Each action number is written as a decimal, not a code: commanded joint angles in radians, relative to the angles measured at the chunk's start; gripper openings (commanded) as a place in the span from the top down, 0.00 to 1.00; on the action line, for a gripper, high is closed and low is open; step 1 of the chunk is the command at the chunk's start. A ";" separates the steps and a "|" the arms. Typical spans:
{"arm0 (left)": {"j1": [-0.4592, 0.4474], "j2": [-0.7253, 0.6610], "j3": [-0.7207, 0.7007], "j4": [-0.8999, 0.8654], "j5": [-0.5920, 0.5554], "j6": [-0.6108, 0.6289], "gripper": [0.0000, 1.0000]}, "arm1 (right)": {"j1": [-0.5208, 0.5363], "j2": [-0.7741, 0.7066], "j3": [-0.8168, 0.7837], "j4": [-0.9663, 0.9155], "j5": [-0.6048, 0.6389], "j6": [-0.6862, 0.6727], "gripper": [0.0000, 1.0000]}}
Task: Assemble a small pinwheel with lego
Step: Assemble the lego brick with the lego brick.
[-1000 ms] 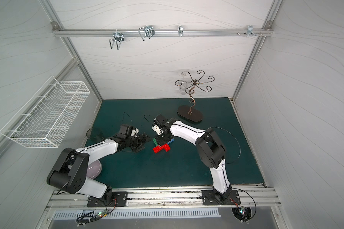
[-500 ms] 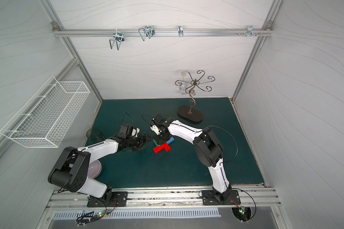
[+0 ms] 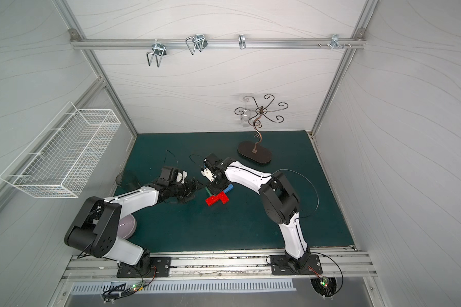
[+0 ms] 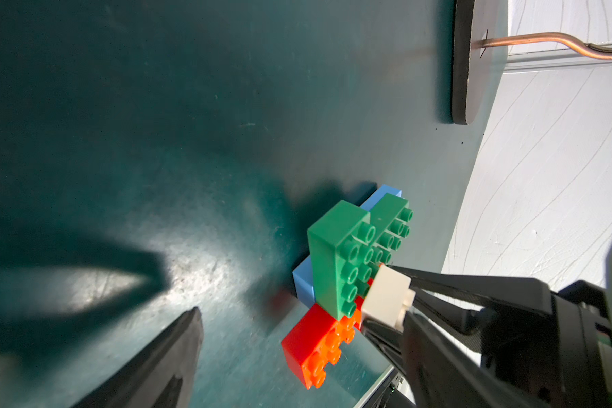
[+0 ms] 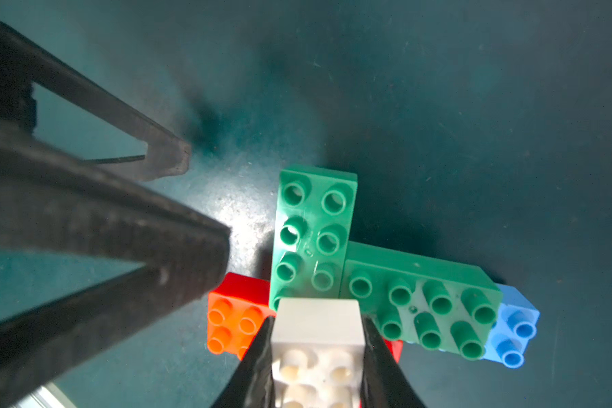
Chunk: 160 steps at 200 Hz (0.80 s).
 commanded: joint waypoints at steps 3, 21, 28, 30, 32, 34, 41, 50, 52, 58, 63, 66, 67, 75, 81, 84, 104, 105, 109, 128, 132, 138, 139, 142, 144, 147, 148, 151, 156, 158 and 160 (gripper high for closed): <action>0.001 0.001 0.026 0.027 0.006 0.006 0.07 | -0.011 0.018 0.021 -0.081 0.017 -0.003 0.77; 0.001 0.008 0.030 0.032 0.011 0.004 0.07 | -0.021 0.041 0.074 -0.096 -0.003 0.000 0.76; 0.000 0.010 0.030 0.033 0.012 0.005 0.07 | -0.021 0.043 0.090 -0.096 -0.004 -0.002 0.76; 0.000 0.011 0.030 0.033 0.012 0.005 0.07 | -0.022 0.043 0.094 -0.096 -0.005 -0.003 0.76; 0.001 0.012 0.029 0.033 0.011 0.006 0.07 | -0.022 0.042 0.098 -0.095 -0.006 -0.003 0.76; 0.001 0.012 0.030 0.033 0.011 0.006 0.07 | -0.022 0.042 0.101 -0.094 -0.008 -0.003 0.76; 0.001 0.015 0.029 0.033 0.013 0.008 0.07 | -0.022 0.044 0.114 -0.092 -0.017 -0.005 0.76; -0.001 0.017 0.028 0.032 0.014 0.009 0.07 | -0.022 0.048 0.132 -0.100 -0.027 -0.007 0.76; -0.001 0.017 0.027 0.034 0.015 0.009 0.07 | -0.023 0.051 0.136 -0.103 -0.028 -0.007 0.76; 0.000 0.018 0.026 0.033 0.016 0.009 0.07 | -0.021 0.055 0.145 -0.114 -0.029 -0.014 0.76; 0.000 0.018 0.026 0.034 0.016 0.009 0.07 | -0.020 0.058 0.145 -0.121 -0.026 -0.021 0.76; -0.001 0.018 0.024 0.034 0.017 0.009 0.07 | -0.018 0.060 0.144 -0.124 -0.024 -0.025 0.76; -0.001 0.018 0.024 0.034 0.017 0.008 0.07 | -0.017 0.061 0.143 -0.123 -0.023 -0.026 0.76; 0.000 0.018 0.024 0.034 0.019 0.009 0.07 | -0.017 0.060 0.131 -0.129 -0.013 -0.030 0.76; -0.001 0.016 0.021 0.035 0.019 0.010 0.07 | -0.019 0.060 0.119 -0.129 -0.010 -0.033 0.76; 0.000 0.016 0.021 0.034 0.019 0.010 0.07 | -0.018 0.059 0.112 -0.129 -0.011 -0.032 0.76; -0.001 0.009 0.015 0.035 0.017 0.009 0.07 | -0.020 0.040 0.068 -0.109 -0.018 -0.027 0.76; -0.001 0.009 0.015 0.035 0.017 0.008 0.07 | -0.019 0.040 0.066 -0.108 -0.020 -0.026 0.76; -0.001 0.009 0.014 0.035 0.017 0.008 0.07 | -0.019 0.038 0.062 -0.107 -0.022 -0.024 0.76; -0.001 0.009 0.012 0.038 0.016 0.007 0.07 | -0.007 0.037 0.036 -0.095 -0.022 -0.002 0.76; -0.001 0.010 0.012 0.038 0.016 0.008 0.07 | -0.007 0.035 0.025 -0.083 -0.025 0.005 0.76; -0.001 0.011 0.013 0.039 0.017 0.008 0.07 | -0.007 0.032 0.011 -0.063 -0.035 0.019 0.76; -0.001 0.011 0.013 0.039 0.018 0.008 0.07 | -0.007 0.032 0.010 -0.060 -0.037 0.021 0.76; -0.001 0.013 0.013 0.039 0.018 0.009 0.07 | -0.006 0.032 0.008 -0.052 -0.042 0.027 0.76; -0.001 0.013 0.013 0.039 0.019 0.008 0.07 | -0.005 0.032 0.006 -0.050 -0.044 0.031 0.76; -0.001 0.013 0.013 0.039 0.019 0.009 0.07 | -0.005 0.034 0.006 -0.047 -0.042 0.035 0.76; -0.001 0.013 0.013 0.038 0.019 0.008 0.07 | -0.003 0.033 0.006 -0.047 -0.042 0.037 0.76; -0.001 0.013 0.014 0.039 0.019 0.008 0.07 | -0.002 0.035 0.008 -0.046 -0.037 0.040 0.76; 0.000 0.014 0.013 0.039 0.019 0.009 0.07 | 0.001 0.037 0.010 -0.045 -0.029 0.044 0.76; -0.001 0.015 0.013 0.038 0.019 0.010 0.07 | 0.000 0.038 0.012 -0.045 -0.028 0.046 0.76; -0.001 0.016 0.013 0.038 0.020 0.010 0.07 | 0.001 0.038 0.012 -0.045 -0.027 0.046 0.76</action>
